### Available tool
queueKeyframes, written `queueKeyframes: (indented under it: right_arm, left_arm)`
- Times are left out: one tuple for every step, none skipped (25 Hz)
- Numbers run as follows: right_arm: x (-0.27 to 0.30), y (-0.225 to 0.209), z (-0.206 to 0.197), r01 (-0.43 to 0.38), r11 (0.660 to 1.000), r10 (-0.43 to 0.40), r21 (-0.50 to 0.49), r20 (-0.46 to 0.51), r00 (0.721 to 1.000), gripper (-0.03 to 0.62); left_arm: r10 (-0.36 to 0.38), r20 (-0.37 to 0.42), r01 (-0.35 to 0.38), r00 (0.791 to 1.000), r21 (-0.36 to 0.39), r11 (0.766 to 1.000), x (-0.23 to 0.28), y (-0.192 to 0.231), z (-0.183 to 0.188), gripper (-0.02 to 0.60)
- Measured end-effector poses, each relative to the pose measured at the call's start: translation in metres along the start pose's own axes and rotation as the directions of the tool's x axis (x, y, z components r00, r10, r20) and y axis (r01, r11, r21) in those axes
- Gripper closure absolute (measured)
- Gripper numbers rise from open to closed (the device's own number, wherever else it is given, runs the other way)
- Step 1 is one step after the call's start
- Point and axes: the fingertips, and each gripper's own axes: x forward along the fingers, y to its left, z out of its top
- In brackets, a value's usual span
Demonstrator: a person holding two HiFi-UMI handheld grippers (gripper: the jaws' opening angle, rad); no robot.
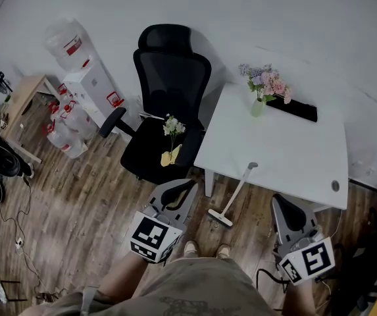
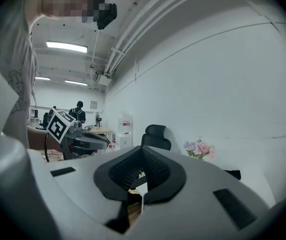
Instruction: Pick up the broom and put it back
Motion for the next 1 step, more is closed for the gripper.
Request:
queueKeyframes:
  right_arm:
    - [0.0003,0.0017,-0.0007,0.0,1.0,0.0,0.001,-0.002,1.0,0.563]
  left_arm:
    - [0.001,0.0,-0.001,1.0,0.0,1.0,-0.0017,0.0008,0.0001,0.559]
